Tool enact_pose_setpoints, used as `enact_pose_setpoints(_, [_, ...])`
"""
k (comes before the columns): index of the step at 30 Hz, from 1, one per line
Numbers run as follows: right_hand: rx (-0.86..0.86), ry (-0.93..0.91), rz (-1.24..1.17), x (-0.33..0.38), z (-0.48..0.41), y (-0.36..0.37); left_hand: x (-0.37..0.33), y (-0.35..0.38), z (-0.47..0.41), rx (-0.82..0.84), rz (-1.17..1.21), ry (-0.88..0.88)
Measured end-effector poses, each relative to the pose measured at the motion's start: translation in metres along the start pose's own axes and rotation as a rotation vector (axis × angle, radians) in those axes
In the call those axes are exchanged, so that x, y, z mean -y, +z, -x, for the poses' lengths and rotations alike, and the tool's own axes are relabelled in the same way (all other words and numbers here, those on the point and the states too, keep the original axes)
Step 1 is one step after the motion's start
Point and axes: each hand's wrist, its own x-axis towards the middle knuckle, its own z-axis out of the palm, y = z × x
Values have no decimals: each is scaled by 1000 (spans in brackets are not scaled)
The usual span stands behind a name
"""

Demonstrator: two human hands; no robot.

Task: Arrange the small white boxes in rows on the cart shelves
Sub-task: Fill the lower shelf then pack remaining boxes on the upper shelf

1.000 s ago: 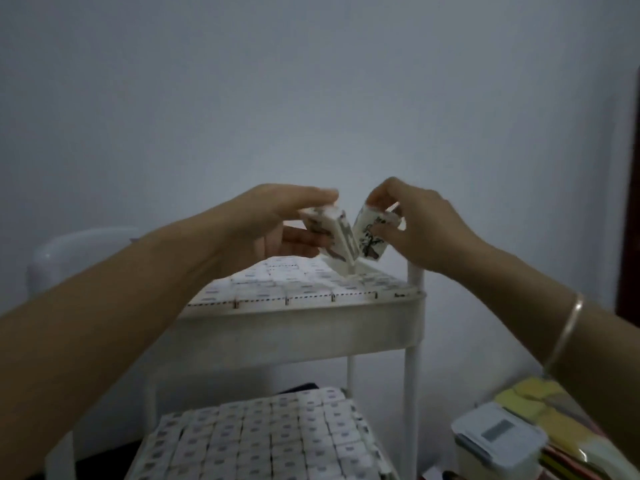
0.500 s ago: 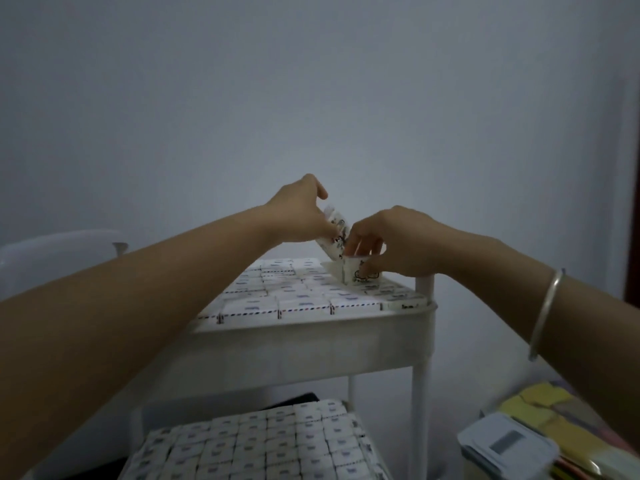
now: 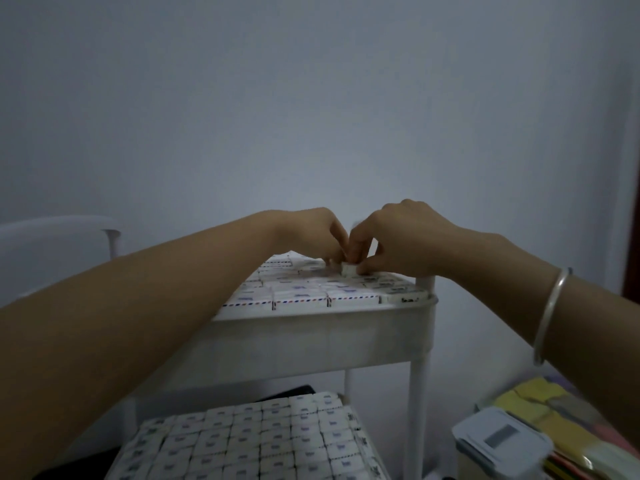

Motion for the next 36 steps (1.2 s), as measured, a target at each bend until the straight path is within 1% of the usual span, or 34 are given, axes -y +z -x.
enact_pose_setpoints(2, [18,-3,10,1,0,-1,0,2,0,19,-39,1])
enact_pose_setpoints(5, [64,22,12,2,-1,-3,0,4,1,37,-3,0])
enact_pose_setpoints(8, [101,54,10,3,-1,-5,2,5,7,11,-14,-8])
enact_pose_setpoints(11, [105,85,-56,6,1,-9,1,4,13,-2,-18,-7])
enact_pose_setpoints(14, [42,107,-135,9,6,-13,-3,3,20,-26,-25,-38])
enact_pose_setpoints(18, [-126,116,-199,18,23,-21,-6,-5,46,-88,43,-17])
enact_pose_setpoints(20, [-229,94,-273,33,36,-23,-6,-10,68,-158,77,12])
enact_pose_setpoints(21, [-282,82,-319,43,42,-22,-6,-13,81,-219,69,36])
enact_pose_setpoints(24, [-436,50,-486,87,66,-13,-3,-12,142,-534,-87,170])
enact_pose_setpoints(25, [-475,34,-564,103,75,-9,0,-7,168,-614,-98,226])
enact_pose_setpoints(26, [-493,6,-638,121,83,-4,4,1,194,-647,-76,264])
enact_pose_setpoints(27, [-481,-33,-699,139,91,3,10,11,221,-636,-47,271])
enact_pose_setpoints(29, [-373,-109,-776,178,102,20,29,40,268,-551,0,202])
enact_pose_setpoints(32, [-182,-215,-856,238,114,54,70,89,329,-429,46,-15])
enact_pose_setpoints(36, [118,-257,-945,307,123,108,126,140,405,-405,81,-345])
